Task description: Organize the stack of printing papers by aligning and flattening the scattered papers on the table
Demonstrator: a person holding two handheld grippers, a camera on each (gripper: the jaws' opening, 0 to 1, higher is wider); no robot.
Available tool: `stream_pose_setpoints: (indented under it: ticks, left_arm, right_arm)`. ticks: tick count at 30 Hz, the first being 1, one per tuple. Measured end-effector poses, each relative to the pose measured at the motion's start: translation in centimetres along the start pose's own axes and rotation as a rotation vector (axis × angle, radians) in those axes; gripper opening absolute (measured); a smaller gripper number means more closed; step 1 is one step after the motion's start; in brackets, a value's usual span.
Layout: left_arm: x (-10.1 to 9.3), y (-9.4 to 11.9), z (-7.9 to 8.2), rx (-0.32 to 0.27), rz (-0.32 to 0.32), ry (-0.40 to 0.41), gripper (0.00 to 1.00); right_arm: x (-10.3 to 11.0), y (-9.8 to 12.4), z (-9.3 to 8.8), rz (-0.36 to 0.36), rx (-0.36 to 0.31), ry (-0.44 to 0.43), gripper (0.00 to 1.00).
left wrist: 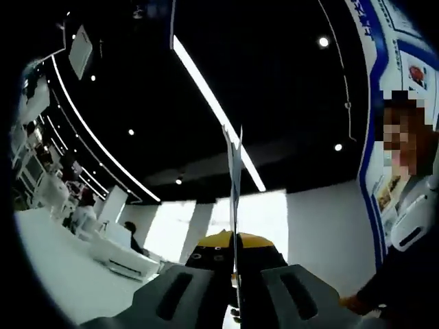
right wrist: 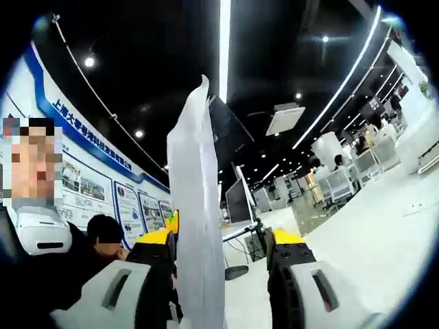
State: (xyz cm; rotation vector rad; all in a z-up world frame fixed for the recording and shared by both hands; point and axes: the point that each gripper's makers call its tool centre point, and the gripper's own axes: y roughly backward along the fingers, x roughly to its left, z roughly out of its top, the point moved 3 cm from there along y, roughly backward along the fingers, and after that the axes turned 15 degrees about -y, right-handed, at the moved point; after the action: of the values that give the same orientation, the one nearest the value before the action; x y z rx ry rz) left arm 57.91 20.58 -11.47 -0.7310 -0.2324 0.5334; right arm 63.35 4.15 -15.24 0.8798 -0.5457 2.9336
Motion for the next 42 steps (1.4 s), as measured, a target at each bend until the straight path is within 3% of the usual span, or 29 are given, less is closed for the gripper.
stream_pose_setpoints:
  ticks: [2, 5, 9, 14, 17, 23, 25, 29, 35, 39, 42]
  left_arm:
    - [0.0, -0.1, -0.6, 0.003, -0.009, 0.030, 0.06]
    - [-0.1, -0.3, -1.7, 0.023, -0.011, 0.022, 0.06]
    - [0.6, -0.4, -2.6, 0.042, 0.008, -0.007, 0.06]
    - [1.3, -0.8, -3.6, 0.102, 0.021, -0.109, 0.06]
    - [1.4, -1.0, -4.0, 0.126, 0.012, -0.119, 0.06]
    - [1.4, -1.3, -4.5, 0.183, 0.025, -0.172, 0.06]
    - [1.8, -1.2, -4.7, 0.221, 0.047, -0.222, 0.06]
    - [2.1, -1.6, -5.0, 0.314, 0.066, -0.393, 0.07]
    - [2.2, -2.0, -5.4, 0.329, 0.083, -0.389, 0.07]
    - [1.1, -2.1, -6.0, 0.322, 0.088, -0.352, 0.10]
    - [1.2, -1.7, -6.5, 0.348, 0.115, -0.356, 0.16]
  right_arm:
    - [-0.1, 0.0, -0.2, -0.007, 0.023, 0.023, 0.41]
    - [0.4, 0.0, -0.6, -0.003, 0.060, 0.094, 0.16]
    - [0.3, 0.4, -0.5, -0.056, 0.074, 0.175, 0.00]
    - [-0.1, 0.7, -0.4, -0.134, 0.099, 0.231, 0.00]
    - [-0.5, 1.2, 0.1, -0.156, 0.087, 0.247, 0.00]
    - [-0.4, 1.5, 0.4, -0.209, 0.094, 0.363, 0.00]
    - [-0.5, 1.7, 0.7, -0.225, 0.093, 0.414, 0.00]
    - [-0.5, 2.0, 1.2, -0.276, 0.093, 0.523, 0.00]
    - [-0.4, 2.7, 0.6, -0.330, 0.093, 0.636, 0.00]
    - [-1.1, 3.0, -0.1, -0.353, 0.122, 0.640, 0.01]
    - [-1.7, 3.2, -0.2, -0.374, 0.129, 0.618, 0.13]
